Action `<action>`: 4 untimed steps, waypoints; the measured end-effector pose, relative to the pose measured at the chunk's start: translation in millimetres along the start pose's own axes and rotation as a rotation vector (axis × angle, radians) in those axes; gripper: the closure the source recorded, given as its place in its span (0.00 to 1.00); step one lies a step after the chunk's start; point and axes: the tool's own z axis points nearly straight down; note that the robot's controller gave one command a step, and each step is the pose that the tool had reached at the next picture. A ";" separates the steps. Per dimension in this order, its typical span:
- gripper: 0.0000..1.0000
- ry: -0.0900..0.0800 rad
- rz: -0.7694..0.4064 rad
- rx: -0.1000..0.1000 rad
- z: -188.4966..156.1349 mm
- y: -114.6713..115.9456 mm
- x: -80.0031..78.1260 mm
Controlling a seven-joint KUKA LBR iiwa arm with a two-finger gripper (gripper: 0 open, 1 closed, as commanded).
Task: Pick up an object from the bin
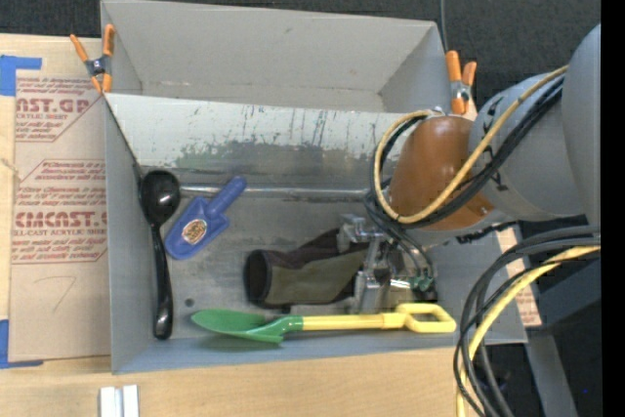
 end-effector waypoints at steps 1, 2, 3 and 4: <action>1.00 -0.016 0.018 0.002 -25.6 -7.5 -11.7; 1.00 -0.016 0.018 0.002 -25.6 -7.5 -11.7; 1.00 -0.019 -0.023 0.004 -6.1 -0.6 -7.3; 1.00 -0.017 0.035 0.000 -2.0 -7.6 -10.9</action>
Offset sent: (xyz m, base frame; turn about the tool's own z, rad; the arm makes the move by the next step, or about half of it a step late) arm 0.0000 0.0000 0.0000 0.0000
